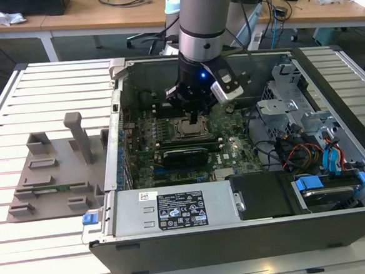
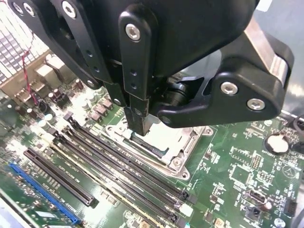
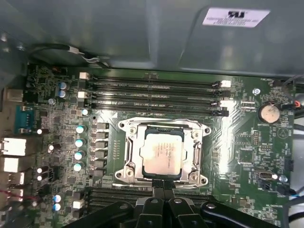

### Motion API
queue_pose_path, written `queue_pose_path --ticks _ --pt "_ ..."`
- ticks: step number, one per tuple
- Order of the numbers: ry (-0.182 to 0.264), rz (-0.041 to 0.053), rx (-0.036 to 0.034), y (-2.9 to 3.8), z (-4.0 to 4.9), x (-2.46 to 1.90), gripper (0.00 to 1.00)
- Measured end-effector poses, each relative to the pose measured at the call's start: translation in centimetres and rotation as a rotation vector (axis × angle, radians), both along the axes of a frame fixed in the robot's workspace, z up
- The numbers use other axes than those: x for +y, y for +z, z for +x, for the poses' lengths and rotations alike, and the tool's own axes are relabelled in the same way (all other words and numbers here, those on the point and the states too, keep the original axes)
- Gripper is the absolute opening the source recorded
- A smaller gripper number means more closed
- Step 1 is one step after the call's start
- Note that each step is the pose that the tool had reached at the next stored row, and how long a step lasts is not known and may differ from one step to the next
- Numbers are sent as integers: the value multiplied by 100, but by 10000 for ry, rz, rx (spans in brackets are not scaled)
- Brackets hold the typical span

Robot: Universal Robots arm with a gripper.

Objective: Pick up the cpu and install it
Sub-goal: 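Install the second cpu locking lever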

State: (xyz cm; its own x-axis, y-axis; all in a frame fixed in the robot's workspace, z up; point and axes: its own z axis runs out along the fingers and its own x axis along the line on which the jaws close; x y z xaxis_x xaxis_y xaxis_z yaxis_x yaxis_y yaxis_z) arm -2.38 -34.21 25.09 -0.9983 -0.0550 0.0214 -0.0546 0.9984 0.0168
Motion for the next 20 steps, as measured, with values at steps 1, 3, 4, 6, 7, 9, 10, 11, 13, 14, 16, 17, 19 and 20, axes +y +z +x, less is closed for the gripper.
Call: queue_pose_path --ticks 1,3,4,6,7,9,10,11,13,14,16,17,19,20 --pt "1 -17 0 31 0 4 11" --pt "1 -51 0 68 1 9 11" --pt "1 -87 -1 102 1 14 11" --pt "1 -170 0 165 3 24 11" --pt "0 -191 0 180 3 26 11" --pt "0 -247 0 222 4 33 11" --pt "0 -288 0 251 4 38 11" --pt "0 -313 0 270 4 41 11" --pt "1 -368 0 321 5 48 11" --pt "1 -395 0 351 5 52 11" --pt "0 -438 0 409 5 57 11" --pt "1 -455 0 440 5 59 11" --pt "2 -477 -1 481 6 61 11" --pt "1 -521 -1 581 6 63 11"
